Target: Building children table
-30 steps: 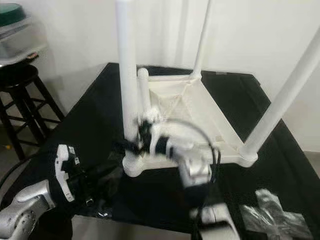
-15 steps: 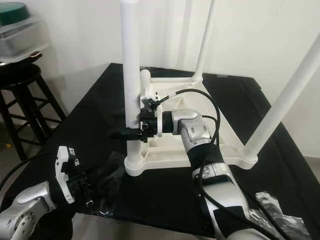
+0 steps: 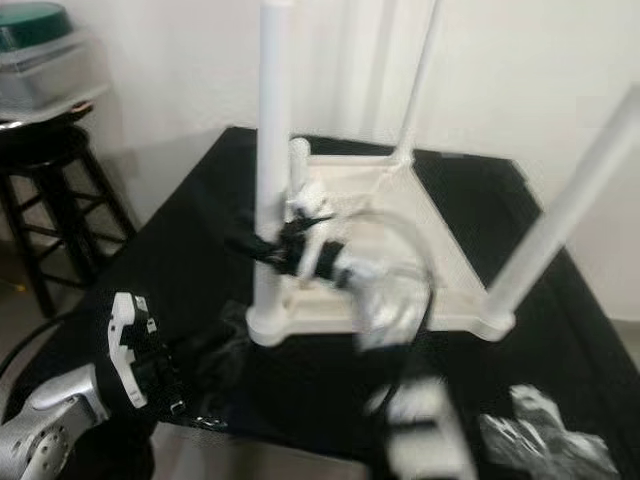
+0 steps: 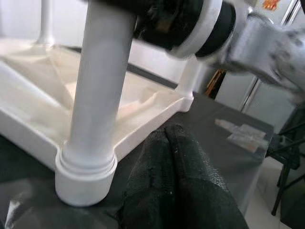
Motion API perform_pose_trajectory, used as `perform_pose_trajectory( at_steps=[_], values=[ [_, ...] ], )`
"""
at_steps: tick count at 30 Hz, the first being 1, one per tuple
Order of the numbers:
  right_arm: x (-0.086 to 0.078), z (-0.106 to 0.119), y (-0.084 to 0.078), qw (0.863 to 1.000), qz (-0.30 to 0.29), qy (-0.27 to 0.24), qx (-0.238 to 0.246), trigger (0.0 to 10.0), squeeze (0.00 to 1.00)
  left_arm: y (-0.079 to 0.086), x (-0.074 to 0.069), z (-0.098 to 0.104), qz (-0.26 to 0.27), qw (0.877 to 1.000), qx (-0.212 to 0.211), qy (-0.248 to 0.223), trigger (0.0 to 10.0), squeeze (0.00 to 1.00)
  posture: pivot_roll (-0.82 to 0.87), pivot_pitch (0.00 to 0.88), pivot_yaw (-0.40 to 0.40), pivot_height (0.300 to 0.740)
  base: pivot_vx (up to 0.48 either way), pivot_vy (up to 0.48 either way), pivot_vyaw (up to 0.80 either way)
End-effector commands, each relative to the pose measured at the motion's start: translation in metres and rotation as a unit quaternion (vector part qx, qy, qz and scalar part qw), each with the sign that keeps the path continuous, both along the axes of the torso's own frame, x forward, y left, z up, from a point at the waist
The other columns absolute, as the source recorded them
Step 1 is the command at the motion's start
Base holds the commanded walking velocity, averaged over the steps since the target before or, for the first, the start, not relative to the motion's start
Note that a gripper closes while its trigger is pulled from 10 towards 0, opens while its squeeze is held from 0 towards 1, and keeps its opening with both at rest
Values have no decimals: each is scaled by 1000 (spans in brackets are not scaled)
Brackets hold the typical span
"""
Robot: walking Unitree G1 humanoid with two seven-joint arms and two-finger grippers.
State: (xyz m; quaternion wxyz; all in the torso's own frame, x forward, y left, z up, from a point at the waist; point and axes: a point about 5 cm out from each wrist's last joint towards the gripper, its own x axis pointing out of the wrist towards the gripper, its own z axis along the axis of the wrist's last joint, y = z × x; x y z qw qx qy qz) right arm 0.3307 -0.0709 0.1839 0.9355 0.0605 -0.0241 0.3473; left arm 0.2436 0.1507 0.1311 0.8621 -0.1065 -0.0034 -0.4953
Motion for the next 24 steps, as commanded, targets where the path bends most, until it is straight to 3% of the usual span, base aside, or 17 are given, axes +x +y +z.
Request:
perform_pose_trajectory(
  at_steps=[1,3,4,10,11,13,14,18,19,21,22,24],
  values=[
    [-4,-26,-16,995,-78,57,-16,0,0,5,-1,-1,1,1000,2,4,10000,0,-65,0,-36,740,0,0,0],
    [-6,-35,-16,993,-73,82,-36,0,0,6,0,-1,1,1000,1,5,10000,0,-93,0,-12,740,0,0,0],
    [-5,-39,-15,993,-58,95,-48,0,0,6,0,-1,-3,1000,2,7,10000,0,-62,0,-36,740,0,0,0],
    [-4,-43,-11,991,-34,110,-63,157,0,6,0,-1,-2,1000,3,7,10000,0,-55,0,-37,740,0,0,0],
    [-1,-40,-11,993,-22,105,-52,10000,0,6,0,-1,4,1000,2,6,10000,0,-55,0,-37,740,0,0,0],
    [1,-36,-11,994,-1,99,-49,10000,0,6,0,-1,8,1000,1,5,10000,0,-54,0,-37,740,0,0,0],
    [8,-20,-9,994,78,61,-37,10000,1000,5,0,-1,6,1000,2,5,10000,0,-55,0,-37,740,0,0,0],
    [8,-2,-7,991,127,26,-30,10000,1000,5,1,-1,3,1000,2,6,10000,0,-55,0,-38,740,0,0,0],
    [6,13,-6,973,230,-11,-30,10000,1000,4,1,-2,2,1000,2,7,10000,0,-52,0,-40,740,0,0,0],
    [5,17,-6,966,256,-19,-31,10000,1000,4,1,-2,2,1000,2,7,10000,0,-52,0,-40,740,0,0,0],
    [8,20,-8,956,290,-24,-41,10000,424,3,1,-2,2,1000,2,7,10000,0,-38,0,-45,740,0,0,0],
    [9,21,-10,951,306,-25,-48,10000,424,3,1,-2,2,1000,2,6,10000,0,-38,0,-45,740,0,0,0]
  ],
)
